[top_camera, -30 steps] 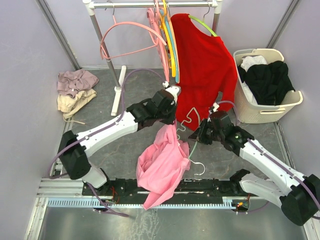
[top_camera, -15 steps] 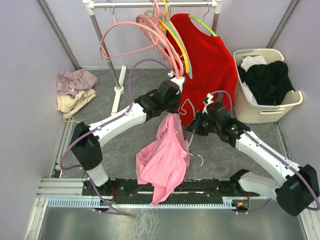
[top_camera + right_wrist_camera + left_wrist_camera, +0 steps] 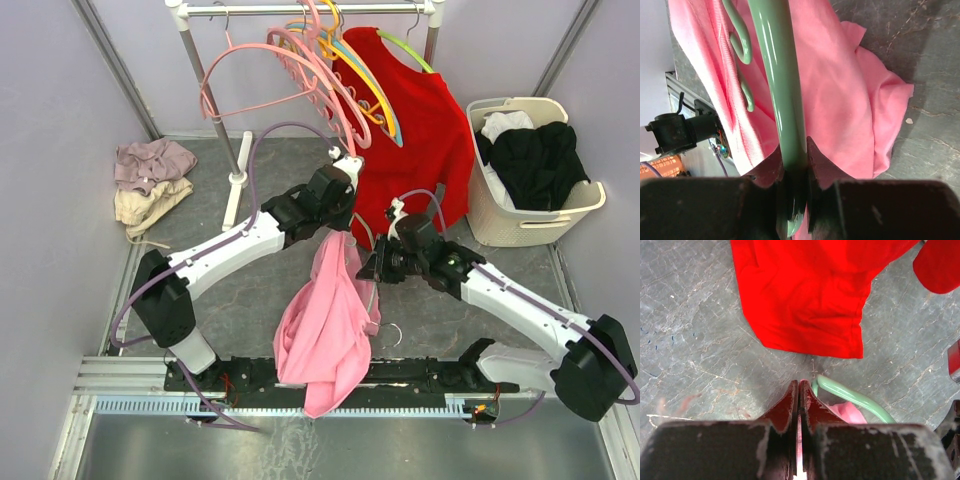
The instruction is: Place the t-shirt on the hanger
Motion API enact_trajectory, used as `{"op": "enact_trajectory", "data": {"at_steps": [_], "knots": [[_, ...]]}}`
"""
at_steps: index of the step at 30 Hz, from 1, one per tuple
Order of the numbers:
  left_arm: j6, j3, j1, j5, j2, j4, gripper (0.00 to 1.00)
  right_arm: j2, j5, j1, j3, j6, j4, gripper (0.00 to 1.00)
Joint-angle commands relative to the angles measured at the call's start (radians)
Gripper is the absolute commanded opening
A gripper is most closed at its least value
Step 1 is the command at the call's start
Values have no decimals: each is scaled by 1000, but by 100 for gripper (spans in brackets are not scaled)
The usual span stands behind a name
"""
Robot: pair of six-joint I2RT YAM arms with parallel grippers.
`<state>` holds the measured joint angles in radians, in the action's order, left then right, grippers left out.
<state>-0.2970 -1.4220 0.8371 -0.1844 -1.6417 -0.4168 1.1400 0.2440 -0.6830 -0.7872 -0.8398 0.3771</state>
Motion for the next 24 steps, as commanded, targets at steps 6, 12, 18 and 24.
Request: {"op": "enact_trajectory", "data": {"at_steps": [6,12,18,24], "knots": [[48,0,-4,-27,68,157,3,35,137,-71,4,35,-35,1],[67,5,-4,-34,95,173,3,66,158,-79,9,34,-55,1],[83,0,-4,-36,107,176,3,63,164,-90,-8,52,-38,1],[99,-16,-4,-2,95,183,3,60,163,-109,-27,63,-34,1]]}}
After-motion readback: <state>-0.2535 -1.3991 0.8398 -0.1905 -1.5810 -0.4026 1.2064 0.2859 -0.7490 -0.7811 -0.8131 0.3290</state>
